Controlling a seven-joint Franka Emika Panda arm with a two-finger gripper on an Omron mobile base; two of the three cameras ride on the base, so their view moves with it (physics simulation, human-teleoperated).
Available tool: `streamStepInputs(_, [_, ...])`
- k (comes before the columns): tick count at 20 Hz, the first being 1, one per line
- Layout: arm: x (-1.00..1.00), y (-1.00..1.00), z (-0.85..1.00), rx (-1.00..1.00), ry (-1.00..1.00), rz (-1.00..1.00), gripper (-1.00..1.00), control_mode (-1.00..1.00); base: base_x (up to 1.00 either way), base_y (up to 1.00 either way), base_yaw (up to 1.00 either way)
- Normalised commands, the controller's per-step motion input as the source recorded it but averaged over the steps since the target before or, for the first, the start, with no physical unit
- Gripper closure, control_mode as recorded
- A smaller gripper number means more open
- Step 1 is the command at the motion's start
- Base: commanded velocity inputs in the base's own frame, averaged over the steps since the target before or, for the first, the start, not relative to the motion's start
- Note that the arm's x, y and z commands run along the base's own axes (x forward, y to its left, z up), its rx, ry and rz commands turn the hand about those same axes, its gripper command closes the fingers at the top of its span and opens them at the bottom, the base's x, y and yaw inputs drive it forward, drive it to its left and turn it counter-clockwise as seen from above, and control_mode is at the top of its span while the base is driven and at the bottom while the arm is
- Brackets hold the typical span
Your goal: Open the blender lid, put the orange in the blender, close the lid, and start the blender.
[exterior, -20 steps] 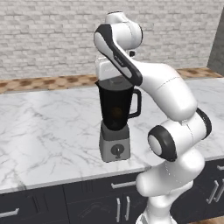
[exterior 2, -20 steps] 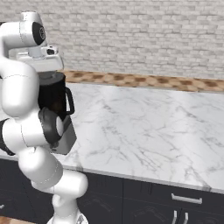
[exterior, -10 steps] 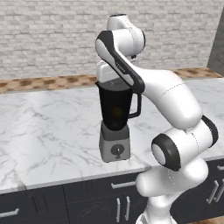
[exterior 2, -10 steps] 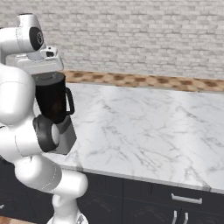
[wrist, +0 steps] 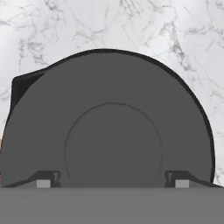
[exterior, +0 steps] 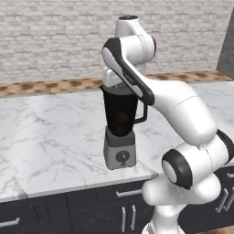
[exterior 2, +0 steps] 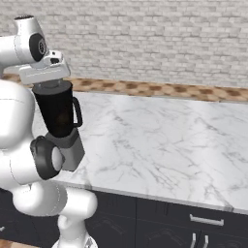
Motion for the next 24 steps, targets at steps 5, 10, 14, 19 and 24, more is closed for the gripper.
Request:
streamStepInputs(5, [-0.01, 0.0, 0.02, 0.0, 0.0, 0.02, -1.0, -1.0, 0.0, 0.0, 0.0])
streamStepInputs(10, [-0.35, 0.09, 0.44, 0.0, -0.02, -0.01, -1.0, -1.0, 0.0, 0.0, 0.0])
streamStepInputs(14, [-0.61, 0.26, 0.26, 0.0, -0.04, -0.12, -1.0, -1.0, 0.0, 0.0, 0.0])
streamStepInputs(19, [-0.79, 0.26, -0.16, 0.0, -0.11, -0.19, -1.0, -1.0, 0.0, 0.0, 0.0])
streamStepInputs(24, [-0.88, 0.26, -0.93, 0.0, -0.19, -0.35, -1.0, -1.0, 0.0, 0.0, 0.0])
